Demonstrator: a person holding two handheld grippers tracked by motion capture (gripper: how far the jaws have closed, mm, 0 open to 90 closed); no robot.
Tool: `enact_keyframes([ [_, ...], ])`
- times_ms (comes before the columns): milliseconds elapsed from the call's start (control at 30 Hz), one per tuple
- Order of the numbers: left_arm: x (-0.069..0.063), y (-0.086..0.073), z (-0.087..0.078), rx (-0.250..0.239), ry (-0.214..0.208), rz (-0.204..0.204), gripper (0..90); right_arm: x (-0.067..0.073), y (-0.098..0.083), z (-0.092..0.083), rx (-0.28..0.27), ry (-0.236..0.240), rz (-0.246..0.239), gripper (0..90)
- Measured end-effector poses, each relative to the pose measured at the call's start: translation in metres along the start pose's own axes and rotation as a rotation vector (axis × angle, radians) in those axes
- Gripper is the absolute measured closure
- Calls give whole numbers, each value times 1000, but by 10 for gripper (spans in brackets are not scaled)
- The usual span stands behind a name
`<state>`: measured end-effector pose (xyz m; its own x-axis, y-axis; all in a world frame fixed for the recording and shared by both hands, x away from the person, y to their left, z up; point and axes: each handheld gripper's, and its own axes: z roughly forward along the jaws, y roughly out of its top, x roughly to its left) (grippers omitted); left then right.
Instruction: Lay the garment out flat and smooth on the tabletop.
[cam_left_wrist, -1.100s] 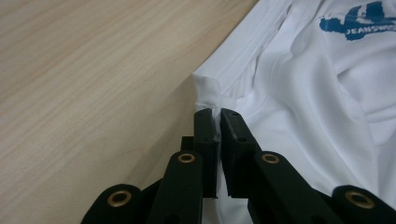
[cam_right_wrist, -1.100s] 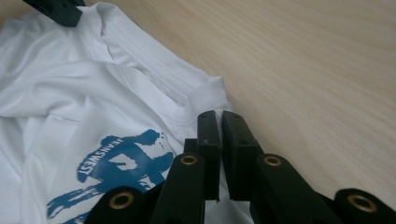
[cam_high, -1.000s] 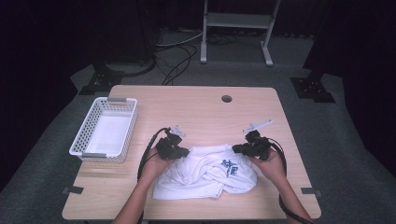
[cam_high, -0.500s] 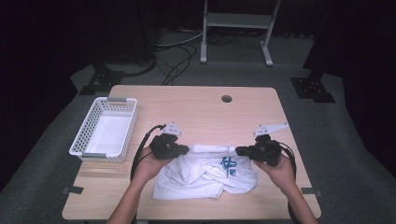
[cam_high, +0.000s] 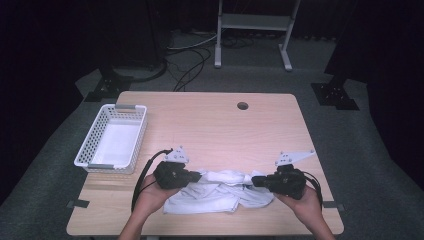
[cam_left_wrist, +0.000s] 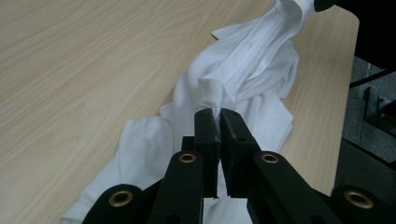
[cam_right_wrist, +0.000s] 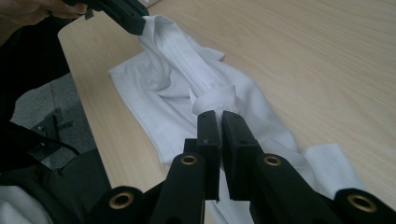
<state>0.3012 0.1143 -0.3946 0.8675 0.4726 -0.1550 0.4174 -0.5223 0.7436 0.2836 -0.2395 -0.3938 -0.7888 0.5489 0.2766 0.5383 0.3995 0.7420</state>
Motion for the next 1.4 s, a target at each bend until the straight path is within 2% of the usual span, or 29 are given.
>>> enact_keyframes([
  [133, -5, -1, -4, -5, -9, 4, 859, 7, -6, -6, -14, 12, 8, 861],
  [367, -25, -7, -10, 14, -30, 33, 860, 23, -16, -13, -19, 23, 14, 861],
  [533, -38, -9, -16, -2, -50, 38, 859, 32, -22, -16, -25, 35, 24, 861],
  [700, -40, -9, -19, -9, -55, 41, 859, 37, -24, -16, -29, 47, 27, 861],
  [833, -40, -6, -23, -40, -47, 35, 859, 37, -20, -18, -38, 40, 18, 861],
  [1133, -25, 7, -26, -69, -25, 42, 859, 26, -3, -21, -55, 16, 1, 860],
  [1400, 2, 31, -24, -82, 14, 64, 859, 14, 20, -21, -64, -5, -24, 861],
])
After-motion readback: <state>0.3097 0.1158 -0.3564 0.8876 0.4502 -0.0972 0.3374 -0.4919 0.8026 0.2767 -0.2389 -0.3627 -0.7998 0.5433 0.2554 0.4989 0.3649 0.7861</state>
